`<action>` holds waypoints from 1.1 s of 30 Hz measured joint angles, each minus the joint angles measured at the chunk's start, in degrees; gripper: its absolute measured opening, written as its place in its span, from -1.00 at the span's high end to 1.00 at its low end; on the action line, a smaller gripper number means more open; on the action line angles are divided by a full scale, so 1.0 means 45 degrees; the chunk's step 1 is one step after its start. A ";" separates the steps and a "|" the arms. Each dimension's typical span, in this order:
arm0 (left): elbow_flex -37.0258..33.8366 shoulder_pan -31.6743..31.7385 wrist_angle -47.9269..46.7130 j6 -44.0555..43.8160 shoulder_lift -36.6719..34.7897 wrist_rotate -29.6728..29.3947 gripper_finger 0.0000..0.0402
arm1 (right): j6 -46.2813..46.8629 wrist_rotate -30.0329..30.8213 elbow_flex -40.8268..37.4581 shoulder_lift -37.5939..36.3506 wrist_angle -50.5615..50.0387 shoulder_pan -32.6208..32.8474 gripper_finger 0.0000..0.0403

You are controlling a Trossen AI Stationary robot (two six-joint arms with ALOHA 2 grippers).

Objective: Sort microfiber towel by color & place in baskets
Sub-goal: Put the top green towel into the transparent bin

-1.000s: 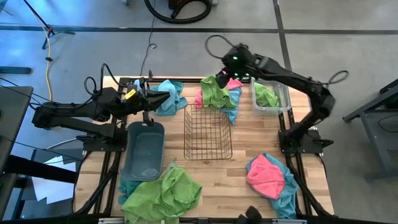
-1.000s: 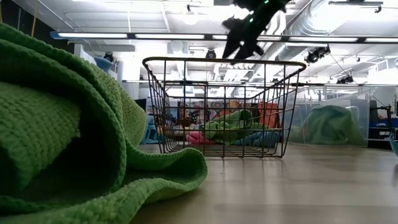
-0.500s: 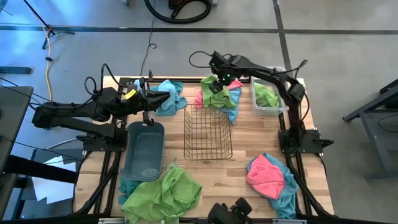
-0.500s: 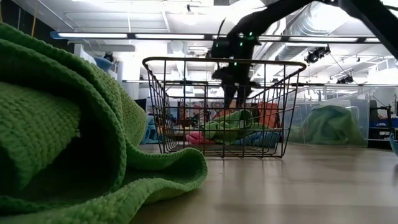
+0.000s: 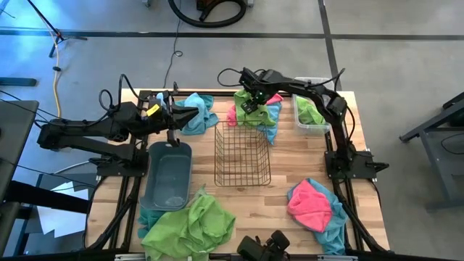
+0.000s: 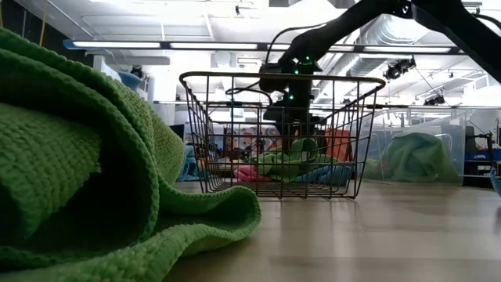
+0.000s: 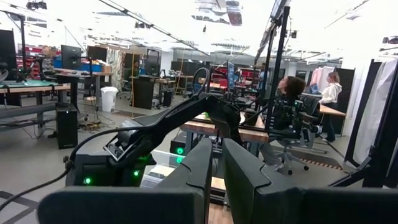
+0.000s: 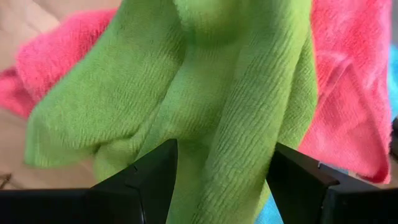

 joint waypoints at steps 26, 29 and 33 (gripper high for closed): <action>0.0000 -0.0002 -0.0011 0.0005 0.0000 0.0004 0.87 | -0.1449 -0.0036 -0.0010 -0.1154 0.0779 0.0191 0.99; 0.0000 -0.0002 -0.0011 0.0027 0.0000 -0.0028 0.87 | -0.1810 -0.0032 -0.0010 -0.2087 0.1047 0.0339 0.99; 0.0000 -0.0002 -0.0011 0.0029 0.0000 -0.0462 0.87 | -0.2197 -0.0298 -0.0010 -0.3471 0.1468 0.0535 1.00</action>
